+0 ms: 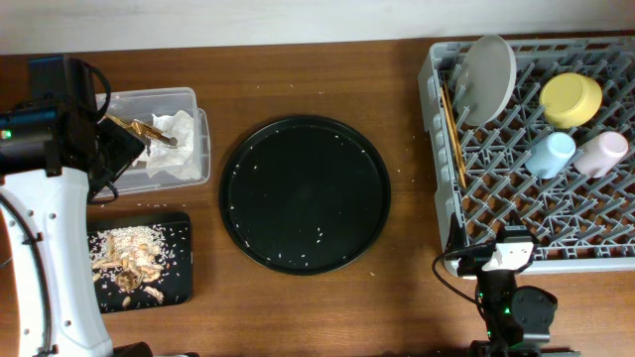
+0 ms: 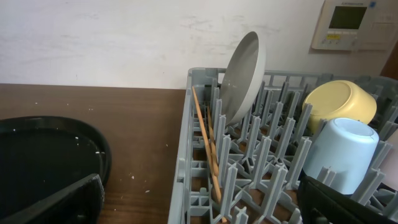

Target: Sort waste into correct bins and load items into the dishwasher rack

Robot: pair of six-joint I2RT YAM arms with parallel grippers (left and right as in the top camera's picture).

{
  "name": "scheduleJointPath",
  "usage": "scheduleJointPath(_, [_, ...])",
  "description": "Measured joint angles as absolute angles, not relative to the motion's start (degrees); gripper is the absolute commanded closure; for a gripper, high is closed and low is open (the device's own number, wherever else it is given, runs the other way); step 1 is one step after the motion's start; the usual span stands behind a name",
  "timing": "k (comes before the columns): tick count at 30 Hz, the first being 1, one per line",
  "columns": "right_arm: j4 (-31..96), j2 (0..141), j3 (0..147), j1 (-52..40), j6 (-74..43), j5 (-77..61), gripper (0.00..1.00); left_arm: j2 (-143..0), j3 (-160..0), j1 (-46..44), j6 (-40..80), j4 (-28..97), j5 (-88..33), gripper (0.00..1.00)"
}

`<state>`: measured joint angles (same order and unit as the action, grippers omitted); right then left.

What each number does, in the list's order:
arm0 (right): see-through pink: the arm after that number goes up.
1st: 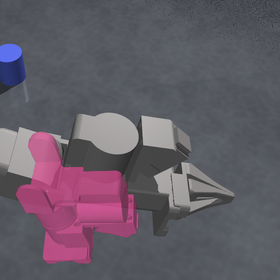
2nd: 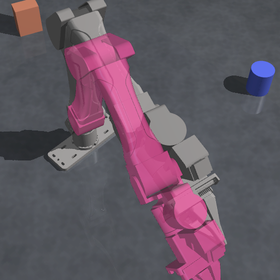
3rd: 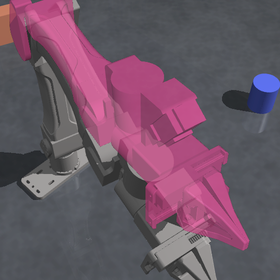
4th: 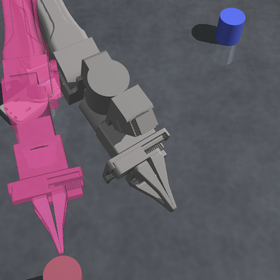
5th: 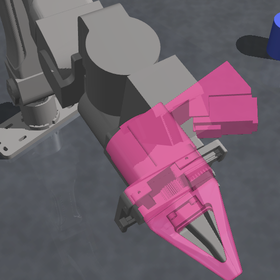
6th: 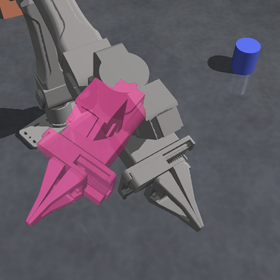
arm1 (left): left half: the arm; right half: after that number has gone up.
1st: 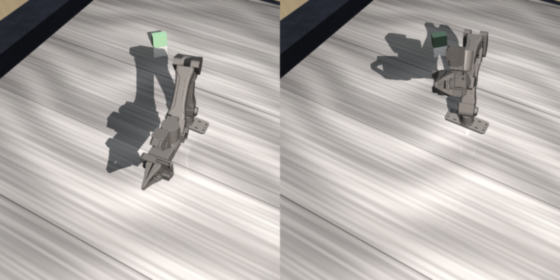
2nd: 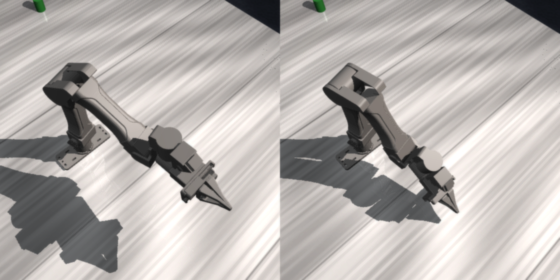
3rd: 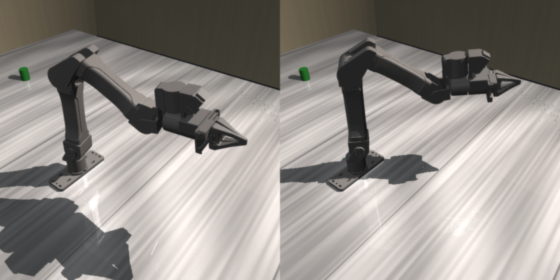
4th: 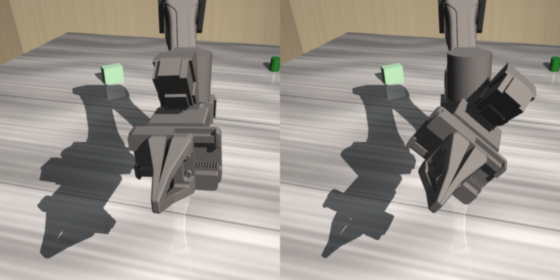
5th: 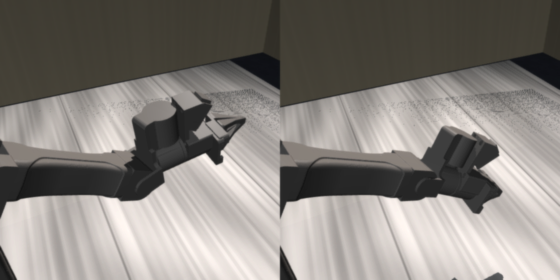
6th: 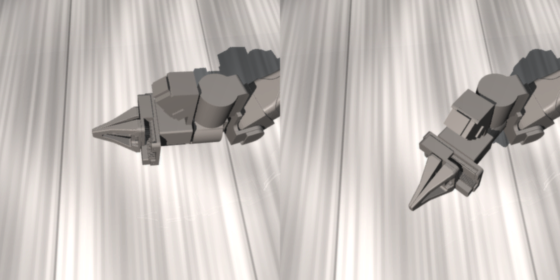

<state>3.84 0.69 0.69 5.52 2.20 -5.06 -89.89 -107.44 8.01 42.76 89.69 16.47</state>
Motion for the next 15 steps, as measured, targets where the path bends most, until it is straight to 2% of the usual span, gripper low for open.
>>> scheduleJointPath(13, [3.84, 0.69, 0.69, 5.52, 2.17, -5.06, 0.02, -89.89, -107.42, 8.01, 42.76, 92.20, 16.67, 0.01])
scheduleJointPath(15, [3.84, 0.69, 0.69, 5.52, 2.17, -5.06, 0.02, -88.68, -103.33, 8.01, 42.76, 91.18, 16.43, 0.01])
